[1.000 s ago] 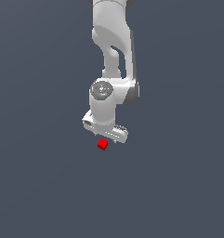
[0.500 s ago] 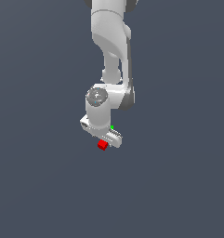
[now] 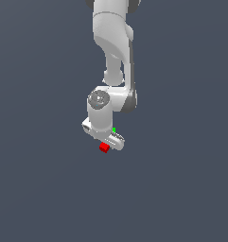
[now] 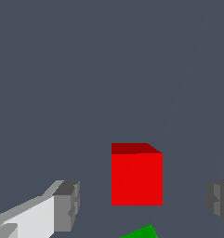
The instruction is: Stack the red cube on top of the green cube.
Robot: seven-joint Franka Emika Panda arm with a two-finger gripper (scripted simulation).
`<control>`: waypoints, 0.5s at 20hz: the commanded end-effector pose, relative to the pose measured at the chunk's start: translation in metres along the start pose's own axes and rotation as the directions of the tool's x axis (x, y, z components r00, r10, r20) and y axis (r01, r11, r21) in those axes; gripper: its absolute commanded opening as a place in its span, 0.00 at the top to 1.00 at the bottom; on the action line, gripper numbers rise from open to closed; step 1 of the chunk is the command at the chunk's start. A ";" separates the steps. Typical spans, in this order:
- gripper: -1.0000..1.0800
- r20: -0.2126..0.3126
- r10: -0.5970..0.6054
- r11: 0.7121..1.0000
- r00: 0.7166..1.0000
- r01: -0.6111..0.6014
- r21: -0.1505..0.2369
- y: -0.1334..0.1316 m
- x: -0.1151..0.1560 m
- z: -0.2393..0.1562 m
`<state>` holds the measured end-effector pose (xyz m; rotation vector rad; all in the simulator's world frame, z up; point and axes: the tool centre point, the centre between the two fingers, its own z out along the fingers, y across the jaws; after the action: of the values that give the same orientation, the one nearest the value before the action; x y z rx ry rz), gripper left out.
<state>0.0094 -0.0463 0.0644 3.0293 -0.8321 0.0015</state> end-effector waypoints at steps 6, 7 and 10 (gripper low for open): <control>0.04 0.001 -0.001 1.000 1.000 0.001 0.000 0.001 -0.001 0.034; 0.04 0.001 -0.001 1.000 1.000 0.001 0.000 0.000 -0.002 0.038; 0.04 0.001 -0.001 1.000 1.000 0.001 0.000 0.000 -0.001 0.044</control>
<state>0.0077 -0.0460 0.0234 3.0296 -0.8303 -0.0027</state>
